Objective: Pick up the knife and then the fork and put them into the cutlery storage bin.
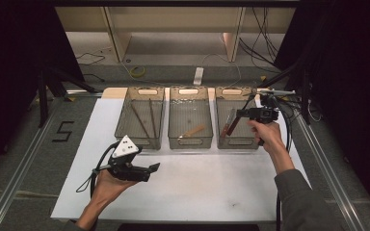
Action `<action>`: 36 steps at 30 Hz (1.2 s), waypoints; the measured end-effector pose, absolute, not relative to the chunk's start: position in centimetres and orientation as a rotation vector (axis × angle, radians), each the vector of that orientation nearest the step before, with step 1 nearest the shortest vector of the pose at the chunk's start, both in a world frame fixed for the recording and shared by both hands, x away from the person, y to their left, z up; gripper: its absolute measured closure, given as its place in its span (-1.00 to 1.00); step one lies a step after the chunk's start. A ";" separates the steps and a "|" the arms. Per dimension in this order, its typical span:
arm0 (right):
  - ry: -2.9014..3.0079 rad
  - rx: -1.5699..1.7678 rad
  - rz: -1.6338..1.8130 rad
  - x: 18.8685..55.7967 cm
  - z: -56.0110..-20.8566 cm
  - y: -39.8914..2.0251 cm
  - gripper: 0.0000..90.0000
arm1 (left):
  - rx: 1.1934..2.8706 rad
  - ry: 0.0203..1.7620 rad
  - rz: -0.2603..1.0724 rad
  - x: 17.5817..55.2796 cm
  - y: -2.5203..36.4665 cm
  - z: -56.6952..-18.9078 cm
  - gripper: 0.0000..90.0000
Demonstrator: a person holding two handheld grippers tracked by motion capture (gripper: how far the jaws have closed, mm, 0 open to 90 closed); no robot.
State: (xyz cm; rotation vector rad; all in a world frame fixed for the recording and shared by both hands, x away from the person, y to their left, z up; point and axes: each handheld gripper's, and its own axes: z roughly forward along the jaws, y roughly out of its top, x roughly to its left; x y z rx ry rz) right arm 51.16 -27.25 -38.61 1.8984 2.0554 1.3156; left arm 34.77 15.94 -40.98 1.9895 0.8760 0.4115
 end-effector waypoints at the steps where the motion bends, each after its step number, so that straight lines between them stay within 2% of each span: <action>1: 2.054 1.902 1.304 51.3 -38.9 -27.1 0.76 | 1.986 0.874 0.415 34.8 16.0 -41.0 -0.68; 2: 2.049 1.915 1.281 51.5 -39.1 -27.0 0.73 | 1.986 0.878 0.415 34.8 16.1 -41.0 -0.68; 4: 2.039 1.918 1.245 51.7 -39.4 -26.8 0.34 | 1.985 0.885 0.413 34.8 16.2 -41.1 -0.68; 5: 2.027 1.919 1.220 51.7 -39.4 -26.8 0.21 | 1.986 0.888 0.412 34.8 16.2 -41.2 -0.68; 7: 2.004 1.913 1.215 51.5 -39.3 -26.9 0.19 | 1.983 0.888 0.425 34.7 16.3 -41.1 -0.69; 10: 1.991 1.902 1.206 51.0 -38.9 -27.2 0.00 | 1.966 0.893 0.423 34.7 16.4 -41.0 -0.69; 15: 2.007 1.775 1.240 49.2 -37.9 -27.2 -0.12 | 1.974 0.903 0.408 34.8 16.4 -41.2 -0.71; 27: 2.057 1.394 1.495 40.9 -38.1 -25.4 -0.30 | 1.909 0.917 0.326 34.7 16.9 -41.1 -0.72; 36: 2.057 1.218 1.553 35.2 -40.2 -24.8 -0.41 | 1.878 0.865 0.301 34.0 17.1 -41.1 -0.75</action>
